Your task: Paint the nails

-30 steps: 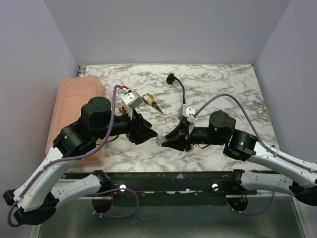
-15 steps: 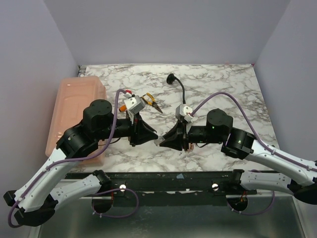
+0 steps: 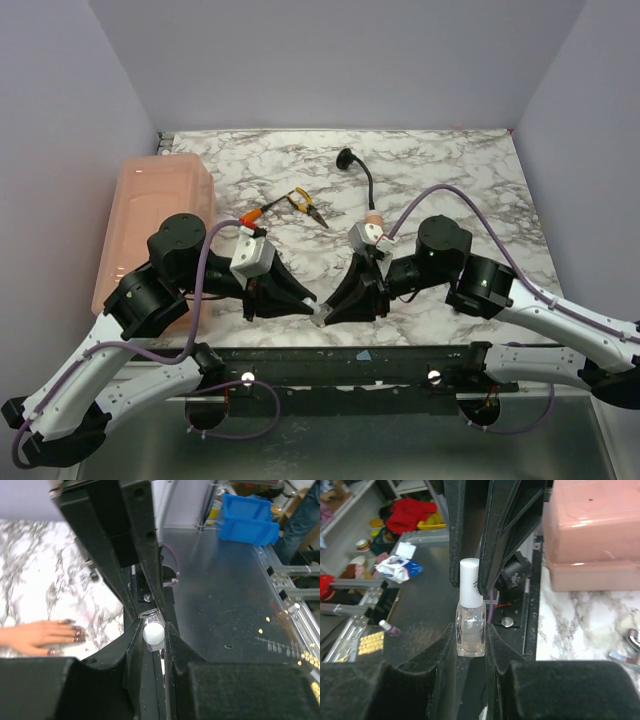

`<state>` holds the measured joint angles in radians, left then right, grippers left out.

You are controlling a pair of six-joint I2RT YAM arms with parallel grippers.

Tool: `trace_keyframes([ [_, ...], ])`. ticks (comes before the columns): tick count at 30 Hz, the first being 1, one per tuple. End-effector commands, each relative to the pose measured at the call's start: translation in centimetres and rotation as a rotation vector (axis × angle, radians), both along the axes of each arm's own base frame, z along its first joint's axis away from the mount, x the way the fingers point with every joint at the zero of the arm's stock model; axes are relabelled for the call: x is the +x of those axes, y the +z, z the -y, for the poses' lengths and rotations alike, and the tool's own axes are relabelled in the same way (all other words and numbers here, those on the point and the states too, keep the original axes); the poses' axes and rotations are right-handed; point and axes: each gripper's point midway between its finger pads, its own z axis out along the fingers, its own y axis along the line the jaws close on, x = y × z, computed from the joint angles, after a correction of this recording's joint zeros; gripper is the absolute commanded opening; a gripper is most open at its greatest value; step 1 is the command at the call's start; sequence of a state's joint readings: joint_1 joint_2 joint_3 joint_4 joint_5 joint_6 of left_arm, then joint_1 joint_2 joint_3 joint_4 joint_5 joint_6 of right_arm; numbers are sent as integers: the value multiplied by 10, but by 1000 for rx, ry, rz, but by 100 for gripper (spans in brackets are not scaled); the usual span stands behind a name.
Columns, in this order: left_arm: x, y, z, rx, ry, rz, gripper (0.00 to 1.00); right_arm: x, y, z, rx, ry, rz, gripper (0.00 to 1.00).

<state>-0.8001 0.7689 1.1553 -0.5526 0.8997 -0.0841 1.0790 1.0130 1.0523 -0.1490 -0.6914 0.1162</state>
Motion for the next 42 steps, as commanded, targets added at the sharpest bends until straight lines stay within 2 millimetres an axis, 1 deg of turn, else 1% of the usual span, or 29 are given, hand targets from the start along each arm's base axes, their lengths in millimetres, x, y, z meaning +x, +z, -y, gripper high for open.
trace_keyframes([
  [1,-35,-9,-9,-17,-231,37,0,-28,54,7,143,174,41,0],
  [4,-35,-12,-8,-19,-235,38,0,-30,52,8,133,183,40,1],
  [5,-35,-13,-8,-19,-229,36,7,-30,52,9,131,185,41,0],
  [6,-33,-13,-8,-18,-213,38,17,-30,51,9,128,184,40,0],
  [7,-32,-12,-9,-20,-196,40,28,-30,49,9,122,184,39,1],
  [8,-29,-12,-9,-19,-171,47,43,-30,49,9,116,185,38,0],
  [9,-25,-13,-9,-19,-138,58,49,-30,47,9,105,185,33,1],
  [12,-18,-10,-11,-19,-60,51,54,-28,42,9,83,175,27,0],
  [15,-9,-1,-14,-26,22,56,65,-24,34,9,57,143,27,1],
  [17,-6,7,-16,-31,63,50,72,-17,29,9,45,96,35,0],
  [19,0,13,-18,-23,121,28,77,-6,25,9,40,21,48,1],
  [21,8,17,-21,-6,186,-3,78,9,23,9,35,-70,66,0],
  [23,22,20,-24,18,284,-37,78,27,22,10,28,-179,81,0],
  [25,40,19,-27,54,405,-80,78,45,21,11,18,-280,98,0],
  [26,46,19,-29,65,448,-98,76,53,19,12,9,-328,104,0],
  [29,61,16,-30,96,534,-144,72,67,14,13,-14,-398,111,0],
  [31,65,15,-27,108,551,-172,70,69,12,13,-21,-408,114,0],
  [34,68,15,-21,119,546,-203,68,70,9,9,-31,-398,114,0],
  [38,72,13,-15,125,549,-228,63,65,10,5,-18,-360,120,0],
  [42,73,13,-10,125,529,-235,59,62,11,0,-16,-327,126,0],
])
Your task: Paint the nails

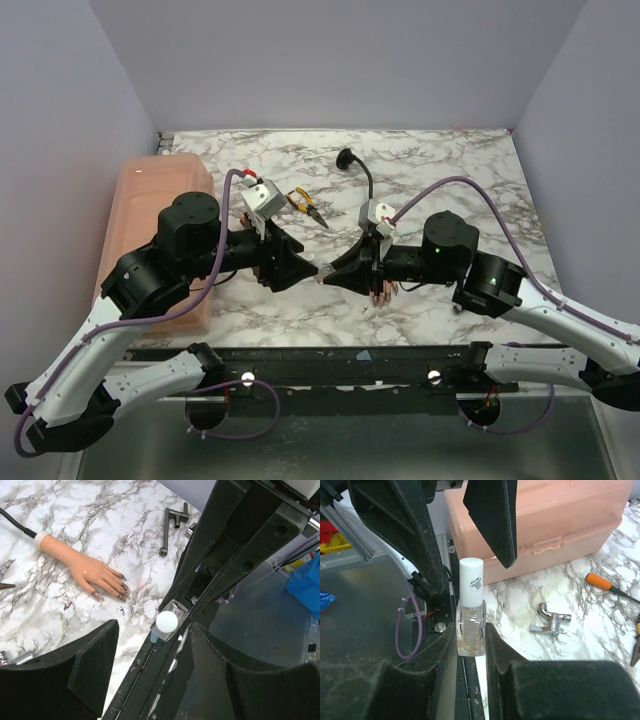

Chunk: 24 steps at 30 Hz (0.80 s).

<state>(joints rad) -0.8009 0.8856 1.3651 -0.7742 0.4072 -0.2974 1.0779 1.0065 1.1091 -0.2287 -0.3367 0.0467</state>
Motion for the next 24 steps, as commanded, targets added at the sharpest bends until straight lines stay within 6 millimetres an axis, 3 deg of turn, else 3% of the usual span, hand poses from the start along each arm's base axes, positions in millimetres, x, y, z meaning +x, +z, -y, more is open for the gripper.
trace_keyframes([
  [1,0,8,0,-21,15,-10,57,0,3,-5,6,28,29,0],
  [5,0,6,5,-20,-10,-4,42,-2,2,-9,1,49,30,0],
  [17,-18,-8,3,-2,-98,-18,17,-3,16,-13,52,61,35,0],
  [20,-31,-8,5,-20,-181,4,2,-6,16,-13,58,74,29,0],
  [24,-59,-5,5,-66,-380,96,0,-18,18,-12,75,131,18,0],
])
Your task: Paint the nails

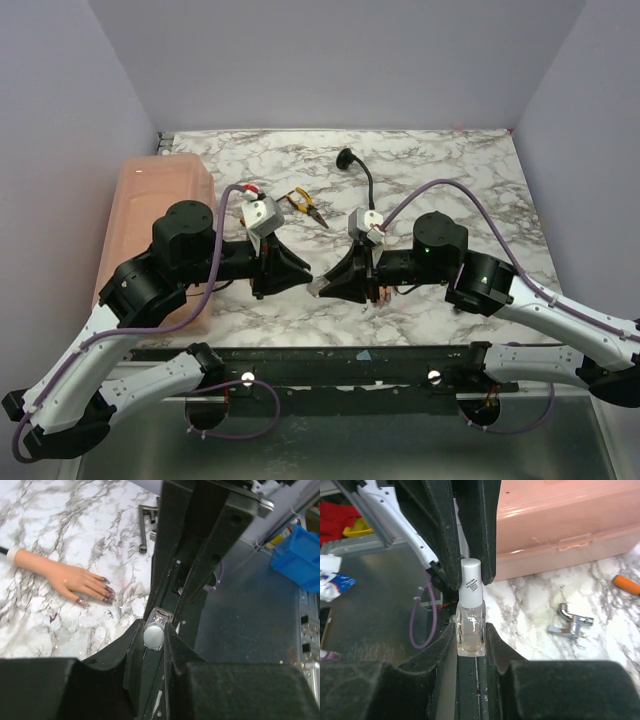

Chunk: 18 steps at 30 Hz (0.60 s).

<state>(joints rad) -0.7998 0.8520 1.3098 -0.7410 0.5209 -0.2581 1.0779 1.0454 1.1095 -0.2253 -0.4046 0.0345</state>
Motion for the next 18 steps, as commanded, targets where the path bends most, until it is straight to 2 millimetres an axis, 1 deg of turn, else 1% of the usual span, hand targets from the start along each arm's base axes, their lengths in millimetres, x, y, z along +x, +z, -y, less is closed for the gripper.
trace_keyframes([
  [1,-46,0,2,-59,-302,103,0,-16,31,-2,111,89,22,0],
  [3,-58,1,-1,-83,-379,157,0,-29,34,-1,123,159,12,0],
  [7,-66,2,-3,-101,-444,213,0,-56,43,5,147,304,-13,1],
  [11,-70,4,-3,-124,-480,261,0,-71,46,9,144,389,-33,1],
  [14,-68,3,-2,-130,-475,276,0,-77,45,11,133,423,-44,0],
  [15,-68,3,-2,-130,-473,276,5,-77,44,11,128,425,-46,1],
  [16,-68,3,-2,-129,-468,275,15,-77,43,10,124,426,-48,1],
  [17,-66,2,-2,-124,-457,269,33,-77,41,11,119,424,-50,1],
  [18,-65,3,-2,-124,-446,266,44,-76,40,11,115,422,-52,0],
])
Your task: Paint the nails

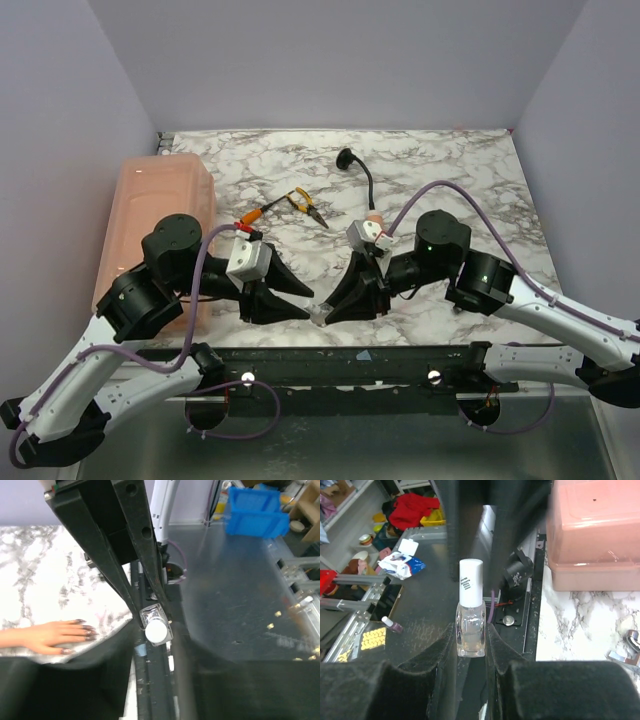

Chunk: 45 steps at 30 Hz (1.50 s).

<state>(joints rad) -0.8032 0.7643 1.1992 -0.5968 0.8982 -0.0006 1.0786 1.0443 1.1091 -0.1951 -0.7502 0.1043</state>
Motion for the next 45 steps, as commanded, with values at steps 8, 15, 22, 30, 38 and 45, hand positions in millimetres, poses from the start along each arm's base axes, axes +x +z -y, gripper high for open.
trace_keyframes([
  [8,-7,12,-19,-36,102,-35,66,-6,11,7,29,24,30,1],
  [15,26,12,-24,20,348,-180,69,36,2,5,-5,-229,71,0],
  [22,54,5,-24,99,527,-303,65,74,-3,7,-27,-435,98,0],
  [30,63,0,-14,126,541,-359,64,88,-5,8,-33,-517,87,0],
  [38,61,-8,-9,155,526,-403,63,92,0,13,1,-579,37,0],
  [45,64,-15,-12,169,553,-416,63,96,-6,15,-8,-614,-1,0],
])
